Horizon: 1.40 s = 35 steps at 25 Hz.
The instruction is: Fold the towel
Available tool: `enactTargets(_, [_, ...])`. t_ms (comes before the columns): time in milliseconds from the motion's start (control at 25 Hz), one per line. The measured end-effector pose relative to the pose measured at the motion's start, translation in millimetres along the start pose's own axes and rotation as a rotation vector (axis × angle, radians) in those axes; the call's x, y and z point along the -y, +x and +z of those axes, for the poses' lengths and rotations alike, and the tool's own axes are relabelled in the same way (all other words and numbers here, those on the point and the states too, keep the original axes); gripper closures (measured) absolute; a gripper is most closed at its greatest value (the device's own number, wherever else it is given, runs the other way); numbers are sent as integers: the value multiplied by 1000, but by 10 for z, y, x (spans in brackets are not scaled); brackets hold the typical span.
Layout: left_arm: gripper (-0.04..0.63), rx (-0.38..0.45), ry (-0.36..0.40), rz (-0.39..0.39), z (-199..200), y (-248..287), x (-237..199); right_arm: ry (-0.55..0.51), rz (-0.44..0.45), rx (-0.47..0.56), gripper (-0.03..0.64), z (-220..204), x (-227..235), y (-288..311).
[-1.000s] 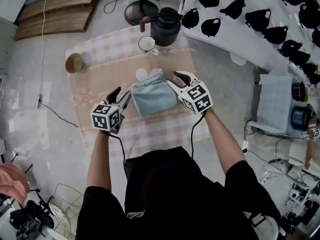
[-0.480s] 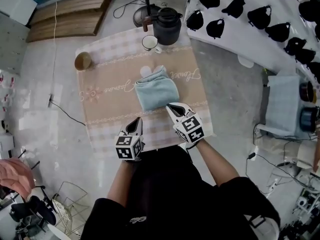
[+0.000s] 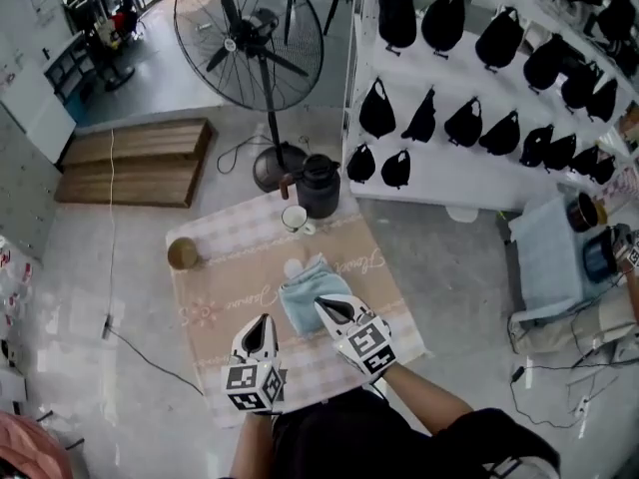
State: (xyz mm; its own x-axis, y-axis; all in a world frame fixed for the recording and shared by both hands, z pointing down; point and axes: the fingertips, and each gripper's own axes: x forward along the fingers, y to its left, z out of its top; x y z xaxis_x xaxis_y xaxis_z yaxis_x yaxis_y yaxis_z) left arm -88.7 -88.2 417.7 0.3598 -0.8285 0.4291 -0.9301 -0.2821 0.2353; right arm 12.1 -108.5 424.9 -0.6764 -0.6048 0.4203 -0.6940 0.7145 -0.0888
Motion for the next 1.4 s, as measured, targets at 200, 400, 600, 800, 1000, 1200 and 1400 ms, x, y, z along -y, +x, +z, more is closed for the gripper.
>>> enactTargets(200, [591,238,134,44,1304,-286,-46,-85,-74,189,617,1232,12,-206])
enactTargets(400, [591,321,199,39,1637,-588,2,-137,-120,285,617,1707,-144,-427])
enactTargets(600, [591,334,184,42,1571,-727,-70,-172,-165,314,617,1799,-320,-548])
enactTargets(800, [591,368,177,36,1625,-766,-62,-204,-198,348,615,1865,-331,-638])
enactTargets(1000, [591,364,186,28,1586,-764,-10,-202,-204,351,617,1813,-309,-686])
enactTargets(1200, [591,356,180,25,1519,-760,-32,-207,-232,349,617,1784,-256,-756])
enactTargets(1400, [591,347,191,9,1497,-722,53,-194,-244,345,617,1752,-159,-826])
